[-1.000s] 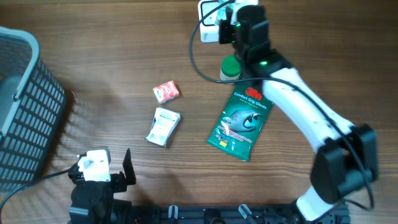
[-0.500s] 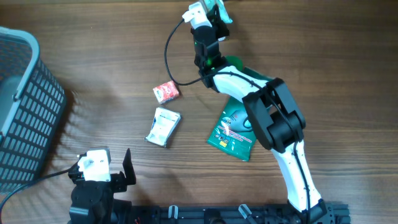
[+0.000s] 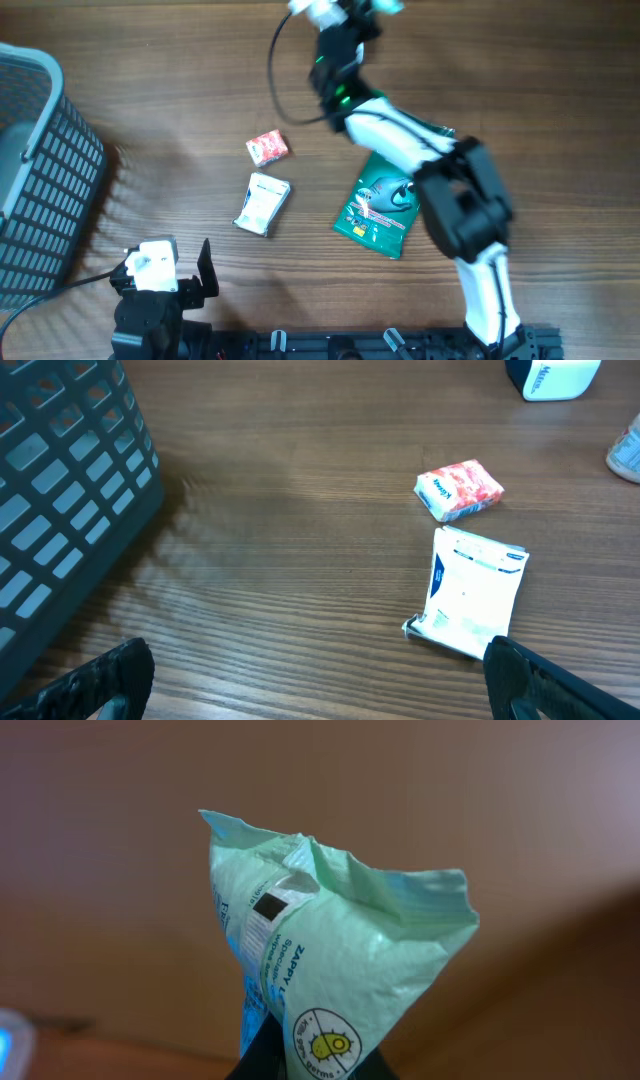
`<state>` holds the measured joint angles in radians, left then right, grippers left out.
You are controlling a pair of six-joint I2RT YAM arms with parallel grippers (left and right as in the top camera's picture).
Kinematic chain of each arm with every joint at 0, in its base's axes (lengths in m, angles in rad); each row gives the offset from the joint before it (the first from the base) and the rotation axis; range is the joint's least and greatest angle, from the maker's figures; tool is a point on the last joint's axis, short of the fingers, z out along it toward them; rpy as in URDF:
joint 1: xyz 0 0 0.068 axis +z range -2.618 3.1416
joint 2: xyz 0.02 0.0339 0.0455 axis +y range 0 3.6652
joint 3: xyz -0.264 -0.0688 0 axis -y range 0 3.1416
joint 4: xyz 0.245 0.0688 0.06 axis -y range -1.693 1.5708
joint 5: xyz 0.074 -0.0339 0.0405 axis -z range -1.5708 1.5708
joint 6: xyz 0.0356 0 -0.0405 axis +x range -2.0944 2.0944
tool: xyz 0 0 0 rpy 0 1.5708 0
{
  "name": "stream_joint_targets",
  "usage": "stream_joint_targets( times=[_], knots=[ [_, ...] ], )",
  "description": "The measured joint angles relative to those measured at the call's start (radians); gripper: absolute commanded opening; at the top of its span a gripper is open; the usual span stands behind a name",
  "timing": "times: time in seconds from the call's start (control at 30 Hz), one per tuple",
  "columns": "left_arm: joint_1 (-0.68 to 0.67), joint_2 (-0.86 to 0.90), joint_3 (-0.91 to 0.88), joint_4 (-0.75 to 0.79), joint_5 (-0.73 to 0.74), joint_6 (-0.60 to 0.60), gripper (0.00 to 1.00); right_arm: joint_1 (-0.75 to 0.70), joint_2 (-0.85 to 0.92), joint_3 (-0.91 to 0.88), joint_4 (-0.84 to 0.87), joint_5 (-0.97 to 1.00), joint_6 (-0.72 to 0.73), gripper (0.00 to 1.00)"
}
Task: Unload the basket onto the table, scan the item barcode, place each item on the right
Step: 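Carry the wipes pack right and drop it at the table edge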
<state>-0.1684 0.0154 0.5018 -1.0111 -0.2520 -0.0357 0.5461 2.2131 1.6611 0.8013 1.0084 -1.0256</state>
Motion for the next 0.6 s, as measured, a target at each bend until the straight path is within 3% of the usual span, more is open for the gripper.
stream_joint_targets(
  times=[0.13,0.23,0.37,0.4,0.5,0.53,0.57,0.6],
  knots=[
    [0.0,0.0,0.0,0.0,0.0,0.0,1.0,-0.318,-0.164,0.023,-0.042,0.271,0.061,0.04],
    [0.0,0.0,0.0,0.0,0.0,0.0,1.0,-0.603,-0.156,-0.058,-0.422,0.421,0.326,0.04],
    [0.0,0.0,0.0,0.0,0.0,0.0,1.0,-0.788,-0.147,-0.212,-0.906,0.292,0.766,0.06],
    [0.0,0.0,0.0,0.001,0.0,0.0,1.0,-0.819,-0.146,-0.225,-1.012,0.194,0.855,0.13],
    [0.0,-0.001,0.0,0.0,0.0,0.0,1.0,-0.915,-0.146,-0.232,-1.154,-0.105,1.063,0.5],
    [0.0,-0.001,0.0,0.0,0.0,0.0,1.0,-0.953,-0.146,-0.231,-1.191,-0.199,1.108,0.82],
    [0.0,-0.001,0.0,0.0,0.0,0.0,1.0,-0.995,-0.146,-0.231,-1.226,-0.301,1.134,1.0],
    [0.0,-0.001,0.0,0.0,0.0,0.0,1.0,-1.031,-0.146,-0.23,-1.25,-0.386,1.145,1.0]
  ],
)
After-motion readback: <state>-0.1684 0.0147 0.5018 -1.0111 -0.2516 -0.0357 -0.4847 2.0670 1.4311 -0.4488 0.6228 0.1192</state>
